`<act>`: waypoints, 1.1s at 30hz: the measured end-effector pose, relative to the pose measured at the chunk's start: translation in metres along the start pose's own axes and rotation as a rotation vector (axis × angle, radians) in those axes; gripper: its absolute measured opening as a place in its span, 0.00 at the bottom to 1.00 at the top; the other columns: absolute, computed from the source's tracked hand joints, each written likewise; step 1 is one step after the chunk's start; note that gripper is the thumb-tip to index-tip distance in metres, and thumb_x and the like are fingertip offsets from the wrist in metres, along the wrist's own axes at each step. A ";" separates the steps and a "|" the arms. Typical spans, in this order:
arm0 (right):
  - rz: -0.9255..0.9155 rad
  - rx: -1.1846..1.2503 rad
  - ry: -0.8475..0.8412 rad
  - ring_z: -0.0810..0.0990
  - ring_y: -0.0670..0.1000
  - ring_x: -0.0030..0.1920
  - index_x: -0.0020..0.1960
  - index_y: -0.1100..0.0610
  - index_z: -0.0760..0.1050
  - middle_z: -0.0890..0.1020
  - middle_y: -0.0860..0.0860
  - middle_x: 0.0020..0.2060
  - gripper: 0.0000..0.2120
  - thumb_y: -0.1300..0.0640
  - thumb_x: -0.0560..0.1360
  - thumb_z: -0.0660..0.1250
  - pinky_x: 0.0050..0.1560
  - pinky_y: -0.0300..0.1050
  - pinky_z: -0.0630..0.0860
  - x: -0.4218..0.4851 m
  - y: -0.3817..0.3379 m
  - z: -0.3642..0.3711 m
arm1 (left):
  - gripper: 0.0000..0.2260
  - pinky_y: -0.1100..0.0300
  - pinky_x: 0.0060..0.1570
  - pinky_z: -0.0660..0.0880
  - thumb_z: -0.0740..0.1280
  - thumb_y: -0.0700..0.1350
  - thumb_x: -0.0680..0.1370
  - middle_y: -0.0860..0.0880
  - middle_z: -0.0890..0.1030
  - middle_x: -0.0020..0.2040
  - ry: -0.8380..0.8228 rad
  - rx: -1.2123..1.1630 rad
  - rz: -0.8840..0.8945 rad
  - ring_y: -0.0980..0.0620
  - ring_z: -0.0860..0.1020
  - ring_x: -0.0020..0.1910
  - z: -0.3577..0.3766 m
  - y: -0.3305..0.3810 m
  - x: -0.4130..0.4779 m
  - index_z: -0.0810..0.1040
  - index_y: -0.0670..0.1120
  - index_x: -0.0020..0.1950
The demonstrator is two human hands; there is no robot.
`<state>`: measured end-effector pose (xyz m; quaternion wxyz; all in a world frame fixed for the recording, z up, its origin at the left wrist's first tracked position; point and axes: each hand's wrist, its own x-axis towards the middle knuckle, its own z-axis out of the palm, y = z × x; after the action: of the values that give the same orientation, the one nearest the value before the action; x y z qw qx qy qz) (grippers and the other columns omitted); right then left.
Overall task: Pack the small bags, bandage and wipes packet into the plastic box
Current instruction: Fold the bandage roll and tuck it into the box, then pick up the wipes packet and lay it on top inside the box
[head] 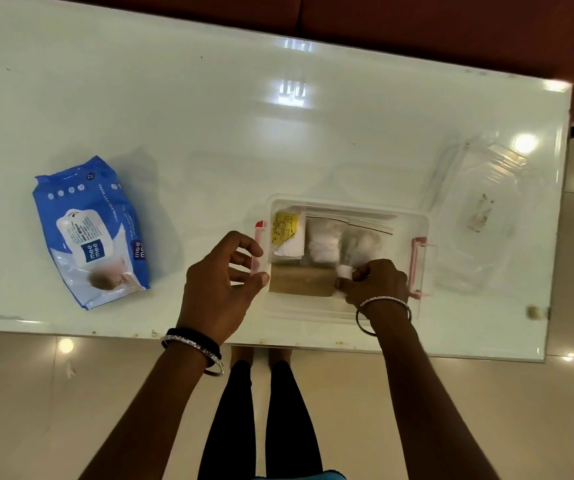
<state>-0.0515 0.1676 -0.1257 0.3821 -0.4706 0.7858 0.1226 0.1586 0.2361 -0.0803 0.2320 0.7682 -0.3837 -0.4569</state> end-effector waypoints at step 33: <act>-1.051 0.093 0.015 0.82 0.47 0.43 0.44 0.55 0.80 0.84 0.47 0.39 0.05 0.55 0.75 0.67 0.42 0.48 0.80 -0.093 -0.207 0.094 | 0.07 0.42 0.52 0.79 0.71 0.43 0.75 0.40 0.83 0.47 0.699 -0.685 -0.731 0.41 0.82 0.42 -0.094 -0.132 -0.029 0.79 0.43 0.51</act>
<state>0.1912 0.1704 -0.0878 0.4069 -0.7845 0.4512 -0.1240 0.2832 0.3389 -0.1141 0.4060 0.8364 0.1723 -0.3254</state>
